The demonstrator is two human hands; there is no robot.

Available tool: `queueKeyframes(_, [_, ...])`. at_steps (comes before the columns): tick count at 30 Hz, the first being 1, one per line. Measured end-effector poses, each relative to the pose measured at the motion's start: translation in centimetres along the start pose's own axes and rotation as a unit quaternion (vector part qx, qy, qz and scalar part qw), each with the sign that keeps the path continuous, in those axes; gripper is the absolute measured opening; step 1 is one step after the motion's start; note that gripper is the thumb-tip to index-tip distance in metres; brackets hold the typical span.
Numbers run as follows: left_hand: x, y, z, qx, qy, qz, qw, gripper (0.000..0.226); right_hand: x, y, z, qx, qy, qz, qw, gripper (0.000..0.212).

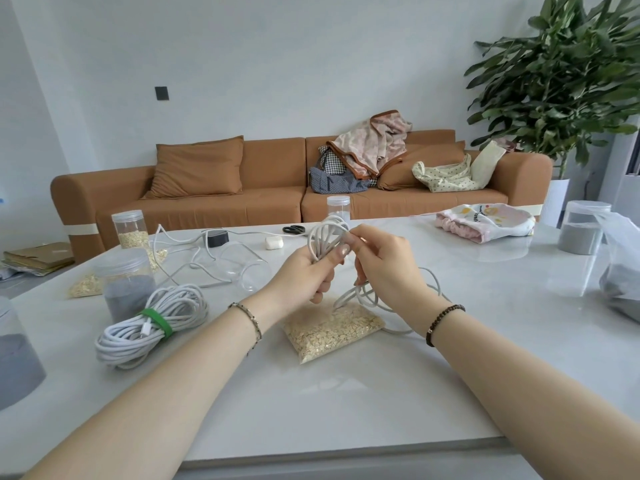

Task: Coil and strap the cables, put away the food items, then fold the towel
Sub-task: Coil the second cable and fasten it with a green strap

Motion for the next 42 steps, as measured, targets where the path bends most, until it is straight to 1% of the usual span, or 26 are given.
queueKeyframes(4, [0.6,0.0,-0.4,0.019,0.001,0.019,1.000,0.025,1.0,-0.1,-0.4,0.027,-0.025,0.050,0.998,0.042])
queueKeyframes(8, [0.6,0.2,0.2,-0.019,-0.014,0.011,1.000,0.022,1.8,-0.1,-0.7,0.042,-0.046,0.093,0.994,0.046])
queueKeyframes(12, [0.1,0.5,1.4,-0.062,-0.013,-0.005,0.998,0.028,2.8,0.0,-1.1,0.057,-0.068,0.141,0.986,0.052])
queueKeyframes(15, [-0.2,0.4,1.8,-0.062,0.035,-0.013,0.997,0.038,2.6,-0.1,-1.0,0.042,-0.039,0.121,0.991,0.051])
queueKeyframes(18, [0.0,0.1,1.0,-0.026,0.086,-0.007,0.996,0.040,2.1,-0.1,-0.3,0.022,0.011,0.076,0.997,0.048])
queueKeyframes(21, [0.3,-0.3,-0.5,0.023,0.164,0.003,0.986,0.038,2.1,-0.2,0.1,0.003,0.038,0.063,0.997,0.043])
queueKeyframes(25, [0.4,-0.5,-2.3,0.084,0.280,0.015,0.956,0.038,2.5,-0.2,0.9,-0.040,0.097,0.059,0.993,0.020])
queueKeyframes(27, [0.5,-0.5,-3.3,0.118,0.323,0.028,0.939,0.037,2.6,-0.1,1.2,-0.058,0.122,0.062,0.989,0.016])
queueKeyframes(30, [1.2,-0.3,-5.5,0.178,0.353,0.061,0.916,0.037,3.0,-0.2,1.2,-0.071,0.131,0.077,0.986,0.016])
queueKeyframes(33, [1.5,-0.1,-7.6,0.236,0.379,0.087,0.890,0.035,3.1,-0.4,1.2,-0.086,0.116,0.081,0.986,0.020])
queueKeyframes(35, [1.1,0.0,-8.7,0.270,0.386,0.094,0.877,0.034,2.9,-0.4,1.3,-0.097,0.114,0.071,0.986,0.022])
queueKeyframes(38, [0.5,0.5,-9.9,0.317,0.388,0.092,0.860,0.036,2.3,-0.4,1.2,-0.106,0.141,0.042,0.983,0.021])
queueKeyframes(40, [0.4,0.9,-10.7,0.345,0.389,0.093,0.849,0.037,1.7,-0.5,0.8,-0.088,0.139,0.012,0.986,0.018])
queueKeyframes(42, [0.4,1.2,-11.3,0.365,0.396,0.094,0.837,0.038,0.9,-0.7,-0.1,-0.042,0.112,-0.017,0.993,0.017])
Point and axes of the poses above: each hand's wrist, its own y-axis away from the middle knuckle, its own z-axis out of the palm, x = y × z, the point moved 9 cm from there along -y, towards the middle knuckle, and after that the axes turned 3 degrees about -y, right-handed, at the moved point
